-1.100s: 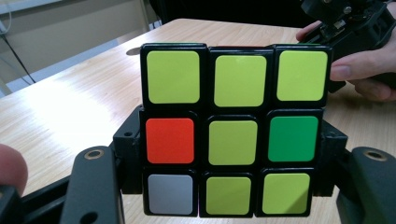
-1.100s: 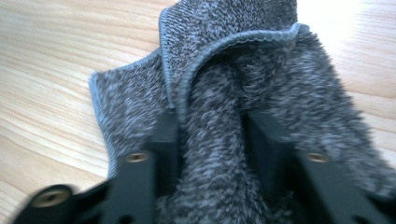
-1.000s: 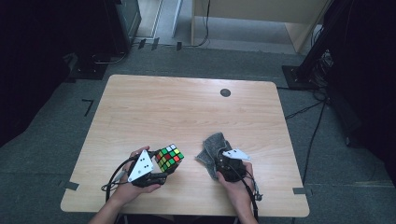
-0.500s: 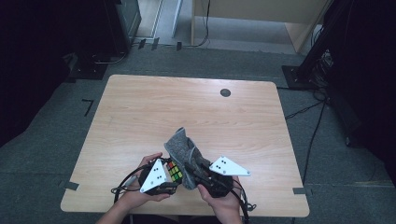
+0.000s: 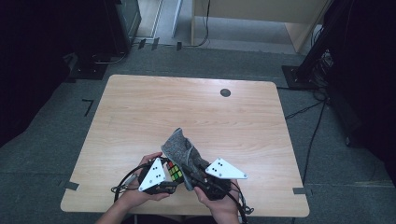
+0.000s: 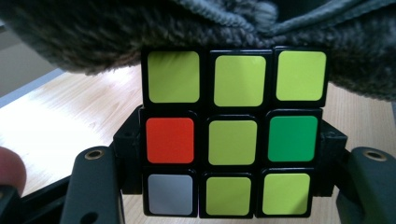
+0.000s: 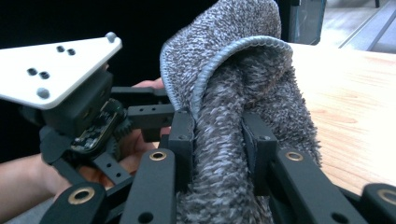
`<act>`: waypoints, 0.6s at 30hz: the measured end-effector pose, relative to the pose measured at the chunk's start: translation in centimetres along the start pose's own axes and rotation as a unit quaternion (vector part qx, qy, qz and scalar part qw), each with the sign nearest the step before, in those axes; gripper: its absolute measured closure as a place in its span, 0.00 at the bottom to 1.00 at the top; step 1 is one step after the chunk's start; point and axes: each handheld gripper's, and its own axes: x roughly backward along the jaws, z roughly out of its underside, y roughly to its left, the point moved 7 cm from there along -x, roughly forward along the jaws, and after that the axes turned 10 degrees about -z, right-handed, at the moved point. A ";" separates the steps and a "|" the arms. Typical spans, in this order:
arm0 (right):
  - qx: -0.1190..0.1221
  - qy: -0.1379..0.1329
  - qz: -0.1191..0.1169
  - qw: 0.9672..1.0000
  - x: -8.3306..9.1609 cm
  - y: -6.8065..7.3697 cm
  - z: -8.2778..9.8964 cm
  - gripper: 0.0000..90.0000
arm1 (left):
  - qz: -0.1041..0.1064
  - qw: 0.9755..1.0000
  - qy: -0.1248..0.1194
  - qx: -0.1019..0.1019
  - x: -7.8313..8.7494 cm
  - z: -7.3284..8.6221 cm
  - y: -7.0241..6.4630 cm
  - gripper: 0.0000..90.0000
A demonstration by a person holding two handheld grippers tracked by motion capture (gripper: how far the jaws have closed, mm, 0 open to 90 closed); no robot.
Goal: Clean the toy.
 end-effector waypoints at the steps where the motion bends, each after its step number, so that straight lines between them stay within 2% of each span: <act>1: -0.013 -0.007 -0.001 1.000 0.1 -0.4 0.1 0.78 | 0.004 1.000 -0.002 0.003 0.1 0.0 0.1 0.37; 2: -0.030 -0.002 0.017 0.999 0.3 -1.5 0.4 0.79 | 0.004 1.000 -0.003 0.006 0.2 0.0 0.2 0.37; 3: -0.036 0.001 0.033 0.999 0.5 -2.3 0.6 0.79 | 0.004 1.000 -0.003 0.006 0.2 0.0 0.2 0.37; 4: -0.052 0.010 0.056 0.997 1.0 -3.6 1.0 0.80 | 0.001 1.000 -0.003 0.007 0.2 0.0 0.4 0.37; 6: -0.055 0.011 0.070 0.996 1.4 -4.2 1.1 0.80 | -0.005 1.000 -0.005 0.008 0.2 -0.1 0.6 0.37; 7: -0.055 0.011 0.070 0.996 1.4 -4.2 1.1 0.80 | -0.005 1.000 -0.005 0.008 0.2 -0.1 0.6 0.37; 8: -0.048 -0.011 0.028 0.998 1.6 -2.8 0.4 0.80 | -0.011 1.000 0.002 0.004 0.1 0.1 0.7 0.37; 10: -0.030 -0.016 -0.010 0.999 1.2 -1.2 -0.2 0.80 | -0.010 1.000 0.004 0.003 -0.1 0.2 0.6 0.37; 11: -0.025 -0.017 -0.037 0.999 0.9 -0.2 -0.4 0.80 | -0.008 1.000 0.003 0.003 -0.1 0.1 0.5 0.37; 12: -0.024 -0.013 -0.051 0.998 0.6 0.5 -0.4 0.79 | -0.001 1.000 -0.003 0.007 0.1 0.0 0.4 0.37; 14: -0.032 -0.011 -0.046 0.998 0.3 0.2 -0.2 0.80 | 0.002 1.000 -0.009 0.010 0.3 -0.3 0.4 0.37; 15: -0.047 -0.019 -0.044 0.998 0.5 -0.3 -0.1 0.80 | 0.004 1.000 -0.012 0.011 0.4 -0.4 0.4 0.37; 18: -0.060 -0.007 0.026 0.998 1.2 -3.0 0.6 0.80 | 0.005 1.000 -0.014 0.014 0.5 -0.4 0.7 0.38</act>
